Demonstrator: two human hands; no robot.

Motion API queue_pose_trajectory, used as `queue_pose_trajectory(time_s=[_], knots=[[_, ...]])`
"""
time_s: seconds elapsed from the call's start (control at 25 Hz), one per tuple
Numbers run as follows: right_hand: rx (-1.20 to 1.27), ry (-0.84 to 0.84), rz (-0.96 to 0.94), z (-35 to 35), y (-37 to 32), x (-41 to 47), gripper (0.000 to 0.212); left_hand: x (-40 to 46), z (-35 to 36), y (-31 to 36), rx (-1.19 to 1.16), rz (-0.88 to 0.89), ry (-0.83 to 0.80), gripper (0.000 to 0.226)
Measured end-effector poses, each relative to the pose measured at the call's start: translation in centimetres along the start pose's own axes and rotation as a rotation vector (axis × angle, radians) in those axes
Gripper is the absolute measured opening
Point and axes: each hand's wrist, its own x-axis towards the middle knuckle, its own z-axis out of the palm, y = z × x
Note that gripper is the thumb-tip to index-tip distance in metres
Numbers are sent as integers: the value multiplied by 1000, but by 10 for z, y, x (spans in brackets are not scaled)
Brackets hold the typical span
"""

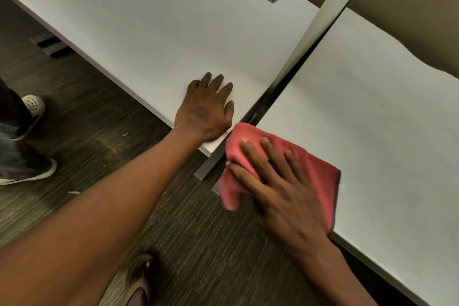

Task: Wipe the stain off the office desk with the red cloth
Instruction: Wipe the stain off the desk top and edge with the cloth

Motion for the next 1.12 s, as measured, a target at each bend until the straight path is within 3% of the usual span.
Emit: queue_pose_trajectory(time_s=[0.08,0.2,0.36,0.48,0.52,0.6,0.8,0.92,1.12], knots=[[75,-58,10,-6,18,-1,74,1,1,1,9,1,20,58],[133,-206,-1,-20,34,46,74,3,1,2,34,9,34,58],[130,-159,-38,-18,19,82,40,3,-3,4,41,6,19,57],[288,-63,0,-21,0,101,5,4,-3,1,52,2,-7,55],[342,-24,25,-23,-3,106,11,6,-2,0,47,6,-10,55],[337,6,18,-23,-3,100,4,5,-1,-2,26,16,4,55],[128,-108,8,-10,21,22,85,1,-1,-3,-3,28,12,57],[196,-110,122,-12,37,-1,87,-1,-3,0,-2,12,13,57],[133,-123,353,-15,21,39,95,-1,-2,8,12,-27,28,54]])
